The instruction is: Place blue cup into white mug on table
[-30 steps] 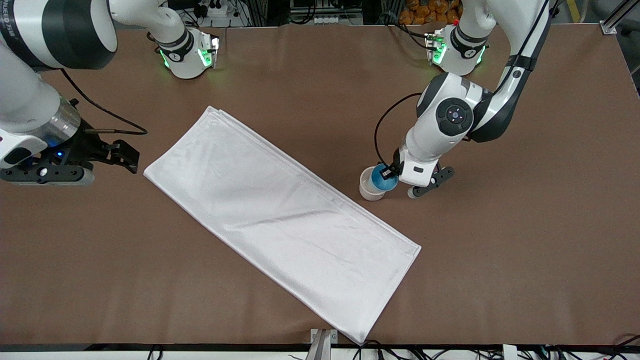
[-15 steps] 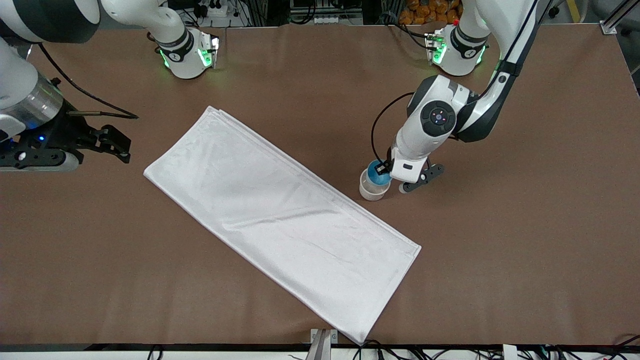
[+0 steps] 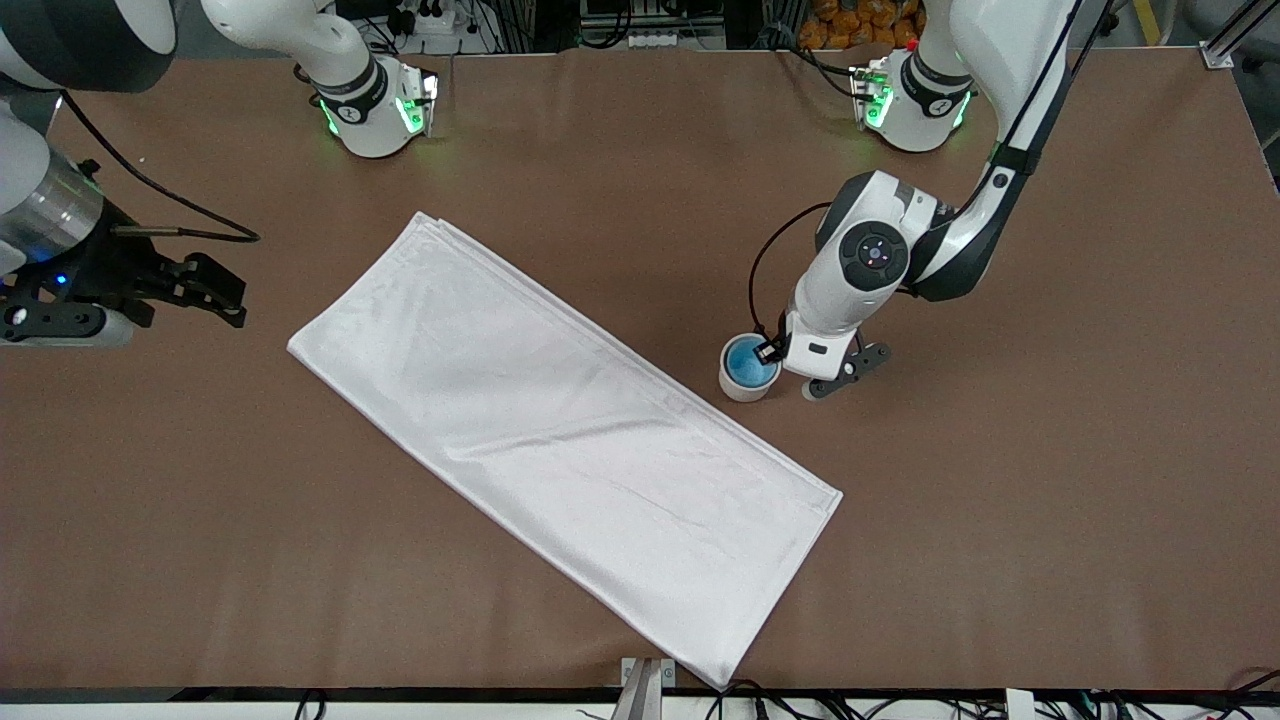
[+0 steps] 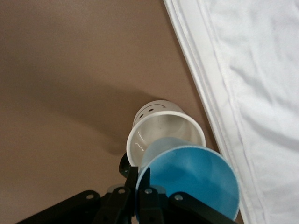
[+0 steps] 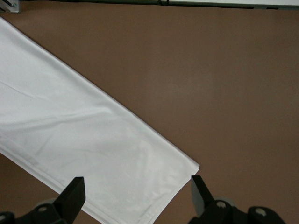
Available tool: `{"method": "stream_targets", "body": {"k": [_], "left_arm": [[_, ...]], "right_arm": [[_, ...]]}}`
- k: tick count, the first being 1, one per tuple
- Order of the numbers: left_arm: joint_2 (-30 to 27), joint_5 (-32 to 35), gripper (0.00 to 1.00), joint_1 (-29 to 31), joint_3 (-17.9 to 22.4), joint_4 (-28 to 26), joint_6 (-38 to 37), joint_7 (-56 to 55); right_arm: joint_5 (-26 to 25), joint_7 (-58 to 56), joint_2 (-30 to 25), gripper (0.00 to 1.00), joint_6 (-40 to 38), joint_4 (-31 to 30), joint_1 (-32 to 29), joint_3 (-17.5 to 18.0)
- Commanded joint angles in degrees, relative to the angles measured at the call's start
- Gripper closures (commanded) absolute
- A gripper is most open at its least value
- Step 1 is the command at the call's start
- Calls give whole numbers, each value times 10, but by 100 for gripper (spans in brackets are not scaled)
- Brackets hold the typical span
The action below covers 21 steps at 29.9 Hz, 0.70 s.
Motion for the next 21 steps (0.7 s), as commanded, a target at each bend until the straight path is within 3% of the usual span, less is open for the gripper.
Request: {"method": "stream_targets", "body": {"k": [1,6,13,17,21], "left_arm": [[4,20,0,-1,-1,15,-4,-16],[-1,32,0,2,1,36,-28,-16],[-19,70,0,56,1,85,-83,49],[-27,70,0,99,1,103,-112,130],[-26,71,0,132,1,112,-117,195]], "right_arm": [[10,-7,-10,0,-7,2,-89,83],[10,-7,-12,0,-7,2,-165,157],[8,-8,-21,0,-14,2,-305,307],[6,-8,-21,0,-14,2,-360,360],[6,-8,-21,0,-13,2,-392,384]]}}
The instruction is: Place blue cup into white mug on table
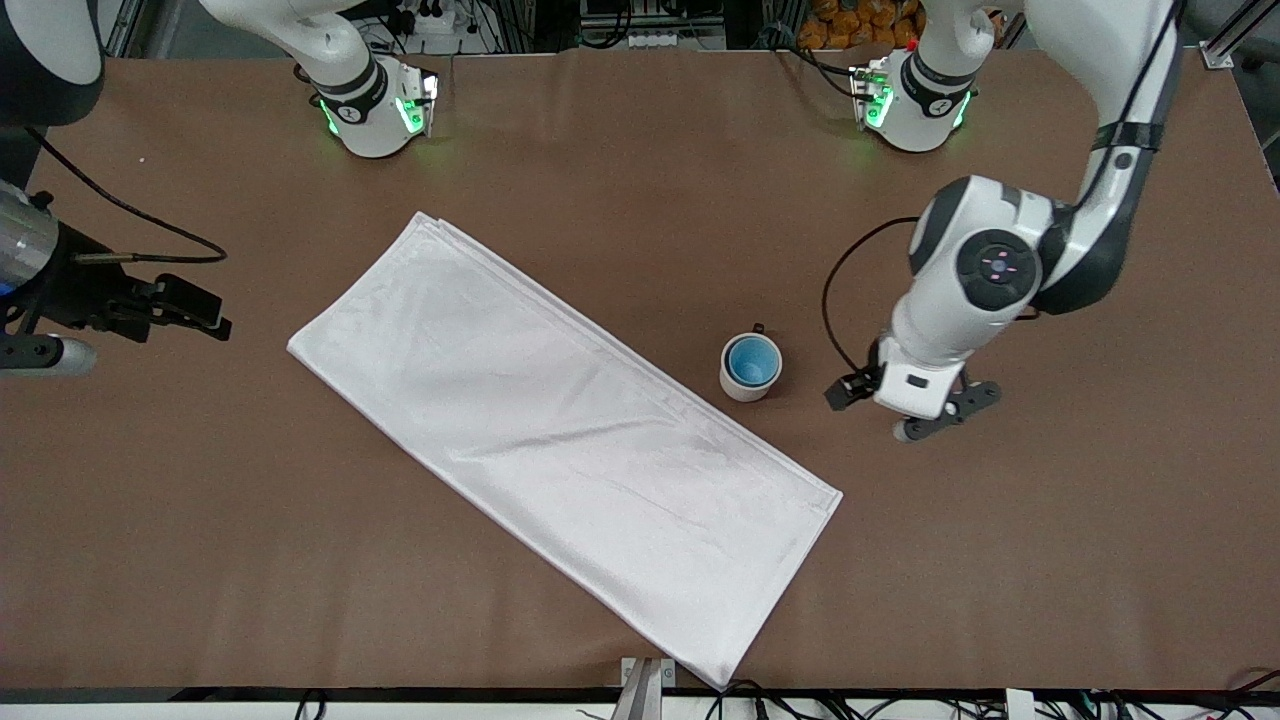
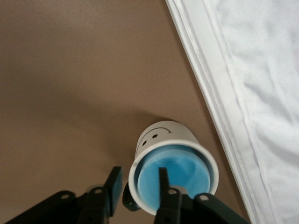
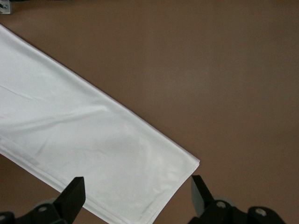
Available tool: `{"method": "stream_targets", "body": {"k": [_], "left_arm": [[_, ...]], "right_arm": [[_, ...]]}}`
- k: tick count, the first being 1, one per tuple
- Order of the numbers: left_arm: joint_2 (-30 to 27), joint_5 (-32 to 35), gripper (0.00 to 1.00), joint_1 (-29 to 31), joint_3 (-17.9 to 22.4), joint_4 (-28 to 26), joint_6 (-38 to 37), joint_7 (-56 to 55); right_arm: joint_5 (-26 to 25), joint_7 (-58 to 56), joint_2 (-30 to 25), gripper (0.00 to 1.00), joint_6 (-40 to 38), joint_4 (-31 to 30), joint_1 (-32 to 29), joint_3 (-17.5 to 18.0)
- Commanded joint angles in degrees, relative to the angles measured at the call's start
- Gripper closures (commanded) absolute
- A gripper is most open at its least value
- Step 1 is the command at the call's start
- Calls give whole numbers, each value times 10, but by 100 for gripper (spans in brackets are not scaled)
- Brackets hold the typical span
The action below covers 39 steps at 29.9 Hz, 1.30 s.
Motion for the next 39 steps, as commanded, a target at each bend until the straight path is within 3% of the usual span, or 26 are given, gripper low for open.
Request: {"method": "stream_targets", "body": {"k": [1,7,17,24,30,39], "left_arm": [[-7,12,0,46,-5,10,-19,86],[-11,13,0,76,-5,11,-33,134],[-30,13,0,102,-5,11,-56,195],[-55,9,0,135,-1,11,-93,307],[-103,-5,0,70,107,8,-156,439],[-224,-25,0,60,119,-43,-222,440]], "right_arm": [[4,-8,-12,0,-8,-1,-56,51],[-32,-39,-16,0,-9,2,-95,100],[-44,-55,-20,0,-10,1,-95,103],[-63,-81,-20,0,-10,1,-100,114],[-64,-81,-22,0,-17,1,-101,115],[-64,-81,-24,0,-34,1,-95,115]]}}
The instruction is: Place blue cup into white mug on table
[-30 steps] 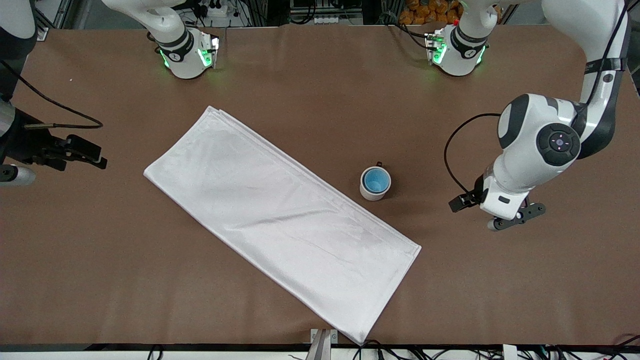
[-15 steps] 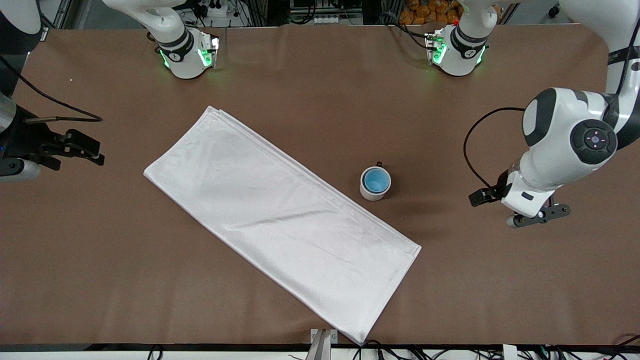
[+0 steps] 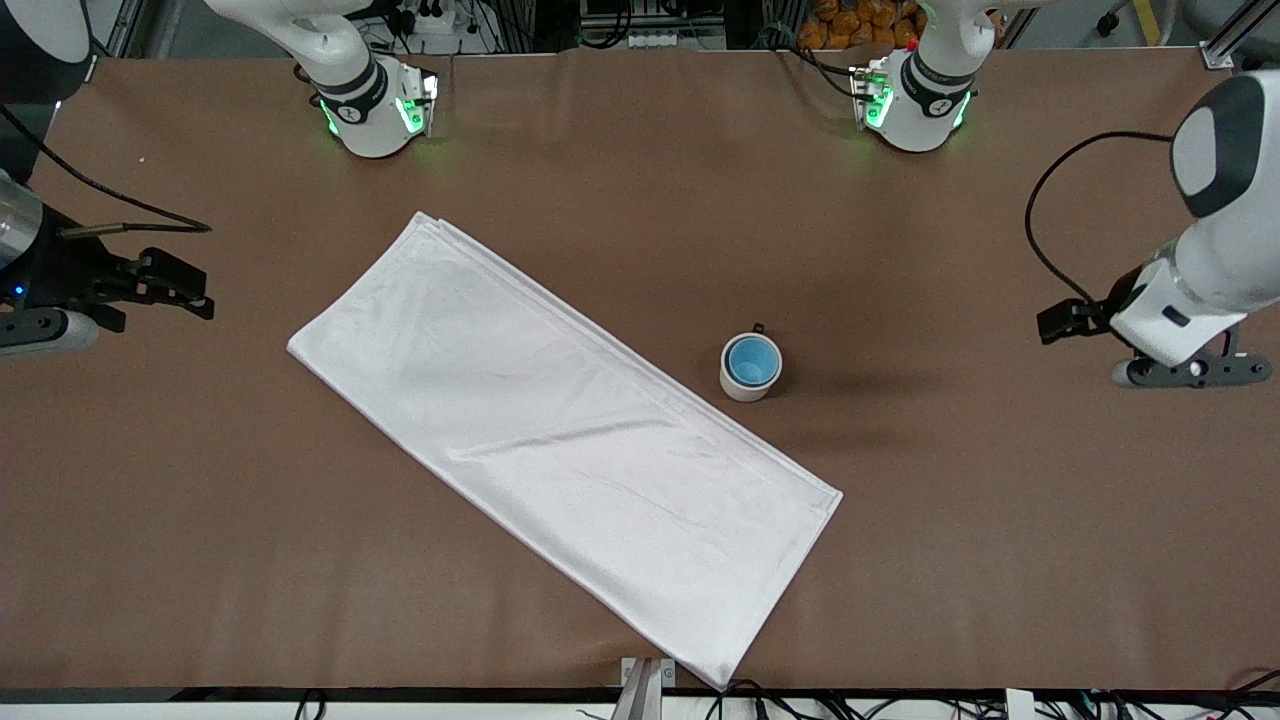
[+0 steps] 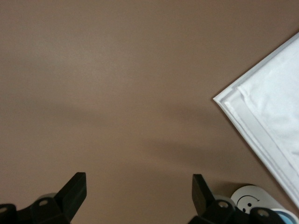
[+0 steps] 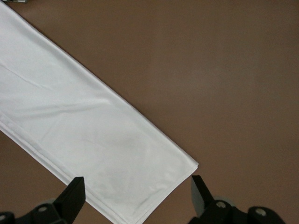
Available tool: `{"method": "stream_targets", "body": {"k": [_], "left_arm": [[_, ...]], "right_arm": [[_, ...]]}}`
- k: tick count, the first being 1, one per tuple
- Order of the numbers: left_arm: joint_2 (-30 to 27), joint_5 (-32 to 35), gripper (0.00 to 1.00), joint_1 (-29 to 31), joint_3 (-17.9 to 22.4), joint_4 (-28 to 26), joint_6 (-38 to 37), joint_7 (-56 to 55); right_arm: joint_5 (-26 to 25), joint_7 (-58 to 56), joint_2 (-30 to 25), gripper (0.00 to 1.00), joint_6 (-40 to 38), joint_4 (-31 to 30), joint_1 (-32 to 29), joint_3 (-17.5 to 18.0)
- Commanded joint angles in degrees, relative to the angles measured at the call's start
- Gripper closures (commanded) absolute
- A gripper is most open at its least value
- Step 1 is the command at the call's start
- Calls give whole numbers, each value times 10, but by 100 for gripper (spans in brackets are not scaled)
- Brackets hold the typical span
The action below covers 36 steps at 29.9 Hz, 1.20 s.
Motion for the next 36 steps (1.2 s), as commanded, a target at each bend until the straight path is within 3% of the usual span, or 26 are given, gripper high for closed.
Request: {"method": "stream_targets", "body": {"k": [1,13,18,24,27,36], "left_arm": [[-98,-25,0,-13,9,-64,-16,5],[-129,-39,0,-13,-1,-33,-29,-49],[-129,-40,0,-13,-1,-25,-39,-36],[-103,-37,0,-16,0,-17,-40,42],[-77,-39,0,-17,0,3,-40,46],[-75,-63,0,-17,0,7,-40,46]], "right_arm": [[-13,-6,-9,0,-9,-1,-10,13],[-15,-4,-20,0,-11,-1,-9,12],[-44,-2,-20,0,-10,-1,3,13],[-43,0,-21,0,-10,-1,3,13],[-39,0,-22,0,-10,-1,3,14],[-38,0,-22,0,-7,-1,2,14]]}}
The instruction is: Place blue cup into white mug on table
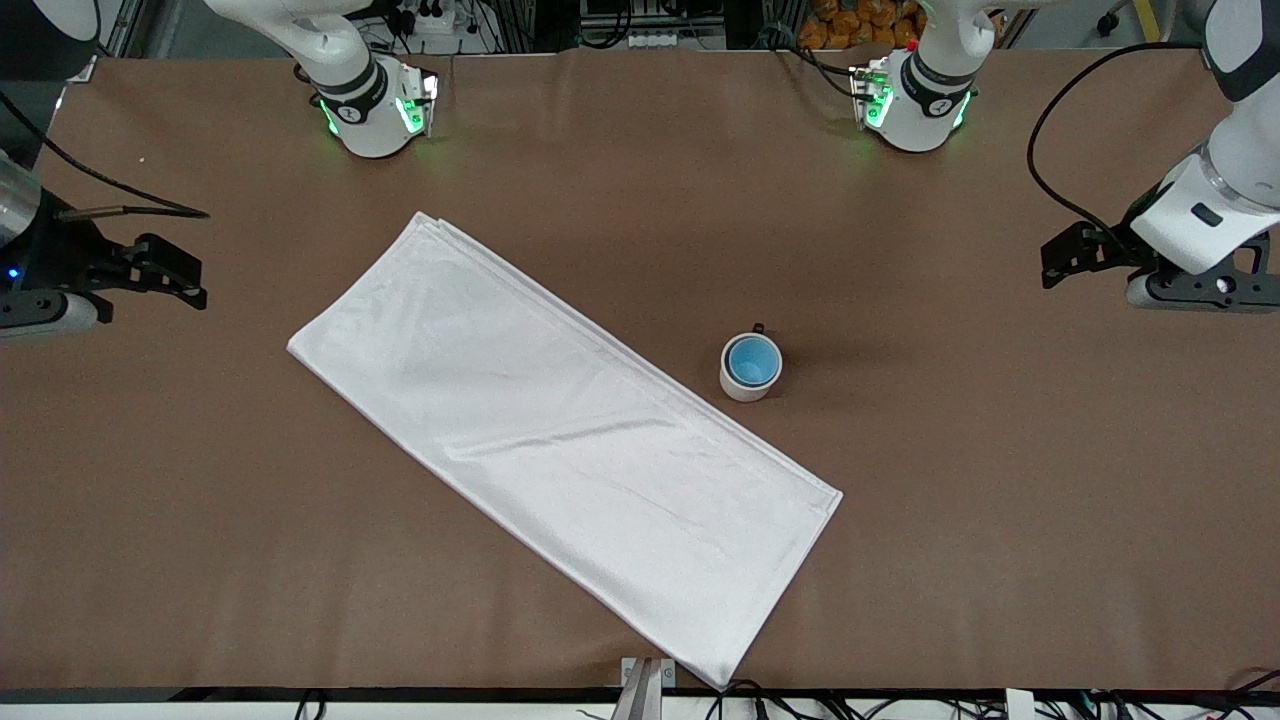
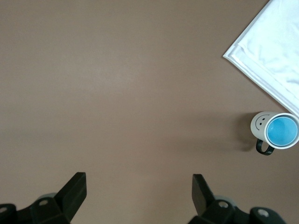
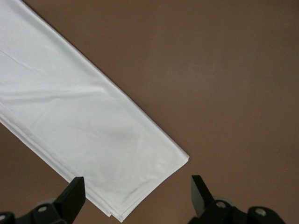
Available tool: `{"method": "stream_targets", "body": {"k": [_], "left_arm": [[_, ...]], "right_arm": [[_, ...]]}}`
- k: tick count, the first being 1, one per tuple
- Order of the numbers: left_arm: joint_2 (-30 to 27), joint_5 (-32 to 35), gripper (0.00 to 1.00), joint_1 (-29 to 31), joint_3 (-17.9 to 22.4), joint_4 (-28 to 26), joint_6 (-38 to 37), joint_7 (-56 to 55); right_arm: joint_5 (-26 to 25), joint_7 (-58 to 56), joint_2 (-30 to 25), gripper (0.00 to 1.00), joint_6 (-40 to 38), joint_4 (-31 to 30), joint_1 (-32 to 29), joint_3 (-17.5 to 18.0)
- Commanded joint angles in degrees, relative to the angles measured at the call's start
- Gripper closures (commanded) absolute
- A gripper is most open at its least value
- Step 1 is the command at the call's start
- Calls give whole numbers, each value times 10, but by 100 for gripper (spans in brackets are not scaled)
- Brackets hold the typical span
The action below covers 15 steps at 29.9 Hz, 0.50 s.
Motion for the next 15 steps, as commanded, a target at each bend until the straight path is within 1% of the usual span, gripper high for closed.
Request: {"method": "stream_targets", "body": {"k": [1,10,15], "left_arm": [[6,-19,0,0,2,19,-11,16],[0,-21,0,2,2,22,-11,18],[7,-27,0,1,3,63,-10,12]], "right_arm": [[-9,1,-9,0,-3,-1,-2,6],[-9,1,-10,0,-1,-1,-3,5],[-8,2,-10,0,0,-2,-4,4]]}}
